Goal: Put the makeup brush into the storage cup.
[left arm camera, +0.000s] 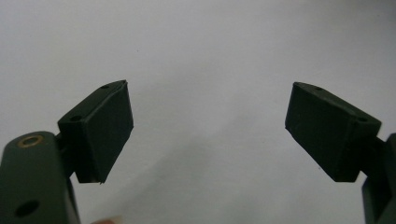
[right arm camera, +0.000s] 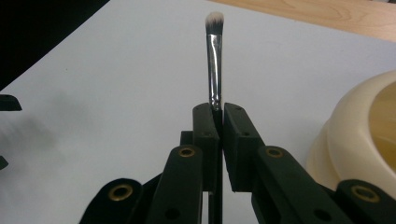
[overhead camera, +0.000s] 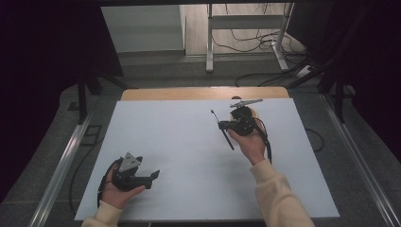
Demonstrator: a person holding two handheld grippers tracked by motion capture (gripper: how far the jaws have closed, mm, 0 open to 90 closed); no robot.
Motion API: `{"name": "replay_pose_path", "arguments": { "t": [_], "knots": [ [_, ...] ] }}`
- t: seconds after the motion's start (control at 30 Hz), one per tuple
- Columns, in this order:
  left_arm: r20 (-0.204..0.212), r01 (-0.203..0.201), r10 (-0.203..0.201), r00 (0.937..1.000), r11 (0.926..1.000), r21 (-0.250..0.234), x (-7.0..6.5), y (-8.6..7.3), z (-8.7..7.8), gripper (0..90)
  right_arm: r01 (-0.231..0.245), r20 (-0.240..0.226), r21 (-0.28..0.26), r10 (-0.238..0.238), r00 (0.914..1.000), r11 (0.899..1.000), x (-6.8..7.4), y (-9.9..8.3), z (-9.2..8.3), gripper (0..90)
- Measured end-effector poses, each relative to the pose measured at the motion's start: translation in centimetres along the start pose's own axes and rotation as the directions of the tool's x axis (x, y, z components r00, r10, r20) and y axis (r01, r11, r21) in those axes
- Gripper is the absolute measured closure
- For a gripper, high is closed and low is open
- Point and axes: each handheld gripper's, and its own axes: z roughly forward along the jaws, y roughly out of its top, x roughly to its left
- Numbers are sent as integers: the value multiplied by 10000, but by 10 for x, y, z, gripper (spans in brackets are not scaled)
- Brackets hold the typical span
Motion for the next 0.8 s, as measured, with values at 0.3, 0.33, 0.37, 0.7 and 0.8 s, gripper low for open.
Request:
{"name": "replay_pose_path", "arguments": {
  "t": [0.3, 0.33, 0.37, 0.7, 0.8],
  "knots": [
    [3, 12, -12, 10000, 10000, 0, 0, 0, 0, 153, -83, 62, -266, 85, 9999, 9996, -3, 6, -5, 834],
    [3, 5, -5, 10000, 10000, 6, 0, 0, 0, 153, -116, 81, -319, 119, 9999, 9994, -4, 7, -6, 834],
    [2, 0, 0, 10000, 10000, 11, 0, 0, 0, 153, -109, 83, -354, 112, 9999, 9993, -4, 7, -6, 834],
    [-4, 31, -31, 10000, 10000, -14, 0, 0, 0, 153, -339, 162, -691, 351, 9993, 9970, -8, 15, -11, 834],
    [-7, 45, -45, 10000, 10000, -20, 1, 0, 0, 153, -377, 187, -768, 393, 9991, 9963, -10, 17, -11, 834]
  ]
}}
